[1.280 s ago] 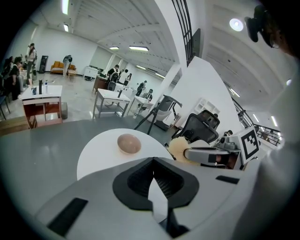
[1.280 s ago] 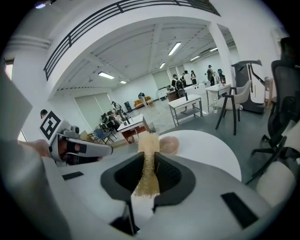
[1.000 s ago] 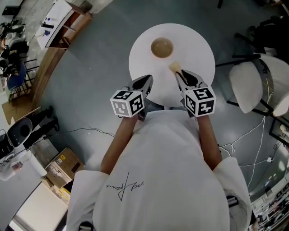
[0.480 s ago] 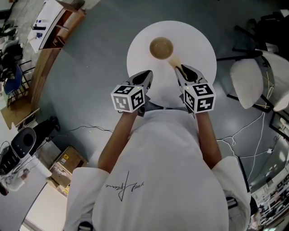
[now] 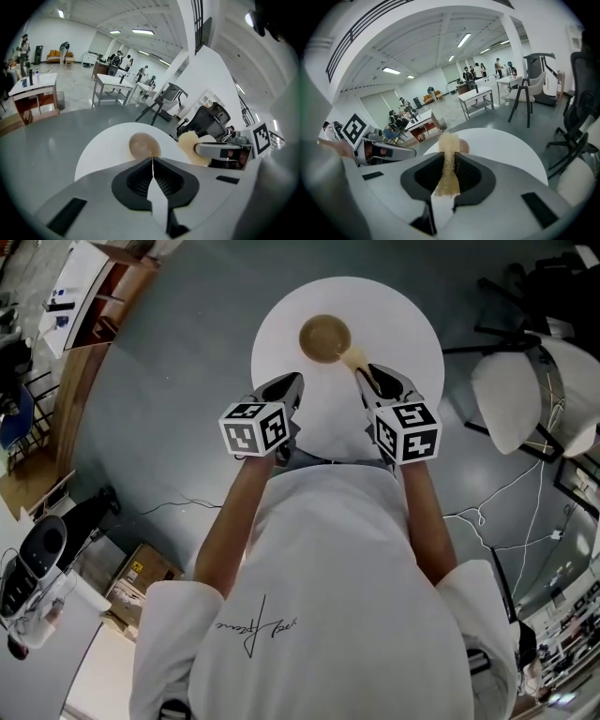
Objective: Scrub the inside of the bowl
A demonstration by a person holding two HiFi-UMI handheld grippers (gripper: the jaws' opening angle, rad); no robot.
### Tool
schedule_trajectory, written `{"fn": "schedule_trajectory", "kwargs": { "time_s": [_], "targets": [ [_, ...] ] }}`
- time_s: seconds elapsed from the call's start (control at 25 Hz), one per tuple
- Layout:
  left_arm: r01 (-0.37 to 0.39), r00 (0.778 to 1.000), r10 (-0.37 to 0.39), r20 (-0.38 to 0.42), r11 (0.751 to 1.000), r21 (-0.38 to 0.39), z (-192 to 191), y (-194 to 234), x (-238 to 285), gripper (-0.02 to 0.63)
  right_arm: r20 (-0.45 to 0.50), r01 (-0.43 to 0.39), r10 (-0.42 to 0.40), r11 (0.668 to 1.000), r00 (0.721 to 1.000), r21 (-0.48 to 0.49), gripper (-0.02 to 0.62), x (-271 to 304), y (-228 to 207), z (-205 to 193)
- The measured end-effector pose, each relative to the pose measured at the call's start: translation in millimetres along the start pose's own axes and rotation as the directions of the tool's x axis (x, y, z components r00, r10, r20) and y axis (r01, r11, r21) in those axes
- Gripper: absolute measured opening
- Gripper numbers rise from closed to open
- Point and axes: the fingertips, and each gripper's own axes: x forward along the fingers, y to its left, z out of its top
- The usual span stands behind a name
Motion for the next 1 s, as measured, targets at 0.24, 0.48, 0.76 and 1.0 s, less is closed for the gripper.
{"fn": "schedule_trajectory", "kwargs": {
  "time_s": [0.24, 0.48, 0.76, 1.0],
  "targets": [
    [0.012, 1.0, -0.012, -0.012, 0.999, -0.031, 5.0, 9.9, 10.0, 0.006, -0.018, 0.001, -0.001, 1.0, 1.0, -0.008, 0.077, 11.1, -8.3, 3.3],
    [0.012, 1.0, -0.013, -0.023, 0.999, -0.043, 5.9, 12.3, 20.2, 0.006, -0.037, -0.023, 0.023, 1.0, 0.999, -0.017, 0.078, 22.5, -12.9, 7.7],
    [0.009, 0.999, -0.011, -0.046, 0.999, -0.04, 7.0, 18.8, 29.7, 0.006, -0.043, -0.017, 0.015, 1.0, 0.999, -0.026, 0.078, 37.2, -19.9, 18.0],
    [0.001, 0.999, -0.003, -0.049, 0.999, -0.051, 6.5, 32.0, 33.4, 0.008, -0.052, -0.011, 0.01, 0.999, 0.999, -0.033, 0.078, 48.2, -22.5, 19.6]
  ]
}}
